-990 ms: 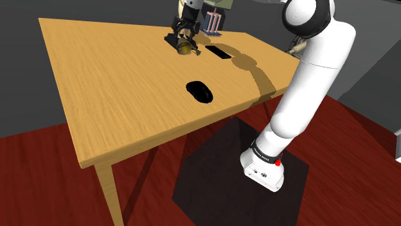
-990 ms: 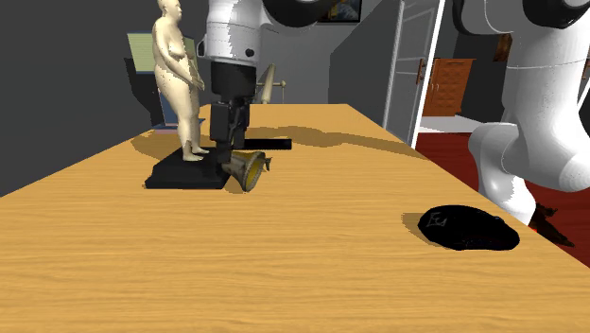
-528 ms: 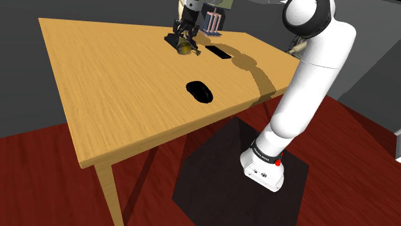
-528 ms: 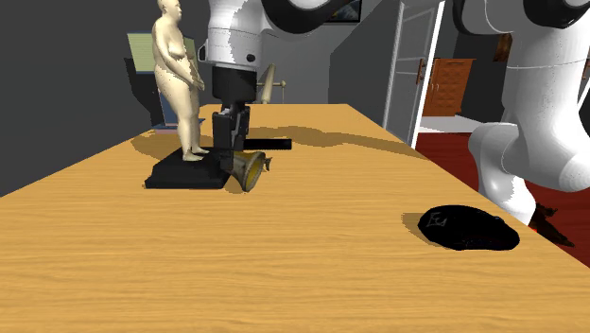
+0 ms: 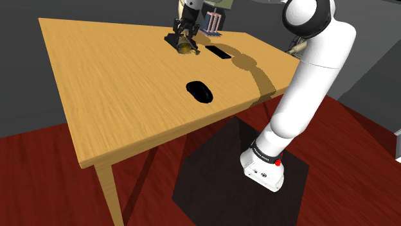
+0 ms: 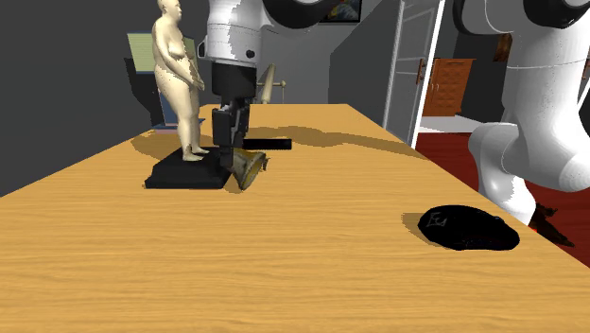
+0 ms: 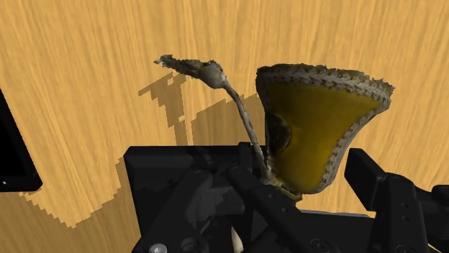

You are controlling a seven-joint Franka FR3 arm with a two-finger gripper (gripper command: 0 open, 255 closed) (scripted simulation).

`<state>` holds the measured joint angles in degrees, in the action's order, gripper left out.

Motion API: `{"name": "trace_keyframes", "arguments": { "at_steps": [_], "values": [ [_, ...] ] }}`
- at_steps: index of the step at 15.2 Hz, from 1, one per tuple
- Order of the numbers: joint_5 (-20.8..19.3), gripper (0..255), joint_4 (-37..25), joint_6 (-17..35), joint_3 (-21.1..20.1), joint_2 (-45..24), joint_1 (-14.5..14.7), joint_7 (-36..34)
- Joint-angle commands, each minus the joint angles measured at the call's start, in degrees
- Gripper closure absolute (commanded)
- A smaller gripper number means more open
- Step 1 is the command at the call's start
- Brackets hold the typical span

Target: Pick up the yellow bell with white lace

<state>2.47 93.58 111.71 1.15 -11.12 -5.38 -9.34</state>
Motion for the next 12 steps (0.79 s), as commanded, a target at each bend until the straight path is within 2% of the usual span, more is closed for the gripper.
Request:
{"name": "trace_keyframes", "arguments": {
  "at_steps": [1, 12],
  "values": [
    [0.0, 255, -1.3, -1.4, 0.0, 0.0, 0.0, 0.0],
    [-0.1, 255, -10.7, -10.1, 0.0, -0.6, -0.1, -0.3]
  ]
}}
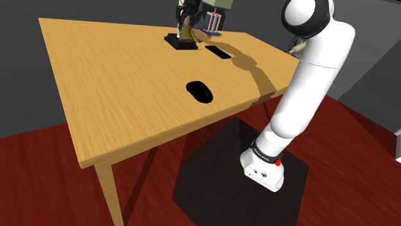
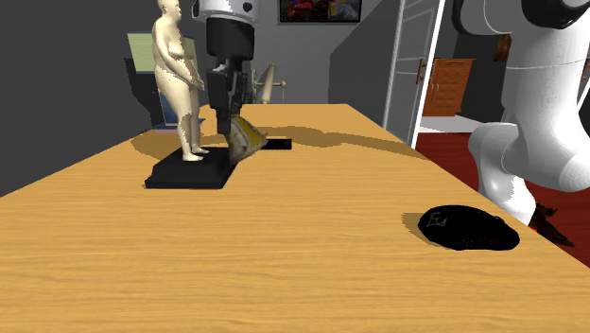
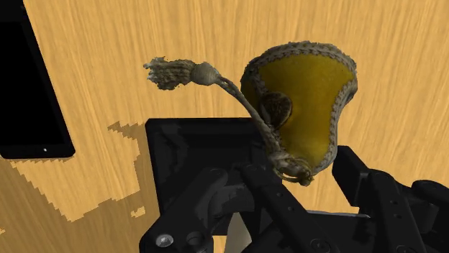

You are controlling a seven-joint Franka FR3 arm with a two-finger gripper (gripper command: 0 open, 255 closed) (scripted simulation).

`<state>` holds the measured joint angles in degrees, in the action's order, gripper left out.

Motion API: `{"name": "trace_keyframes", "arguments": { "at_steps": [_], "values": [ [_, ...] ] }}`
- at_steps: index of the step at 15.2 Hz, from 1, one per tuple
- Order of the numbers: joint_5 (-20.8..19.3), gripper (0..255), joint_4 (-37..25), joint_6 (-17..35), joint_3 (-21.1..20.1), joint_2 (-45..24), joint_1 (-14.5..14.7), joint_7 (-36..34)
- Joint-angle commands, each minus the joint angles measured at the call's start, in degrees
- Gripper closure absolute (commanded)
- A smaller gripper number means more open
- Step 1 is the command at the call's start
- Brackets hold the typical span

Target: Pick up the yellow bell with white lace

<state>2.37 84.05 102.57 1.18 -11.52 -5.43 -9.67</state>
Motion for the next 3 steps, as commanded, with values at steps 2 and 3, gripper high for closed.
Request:
{"name": "trace_keyframes", "arguments": {
  "at_steps": [2, 3],
  "values": [
    [0.0, 255, -2.3, -1.9, 0.0, -0.4, 0.0, 0.0],
    [0.0, 255, -2.3, -1.9, 0.0, -0.4, 0.0, 0.0]
  ]
}}
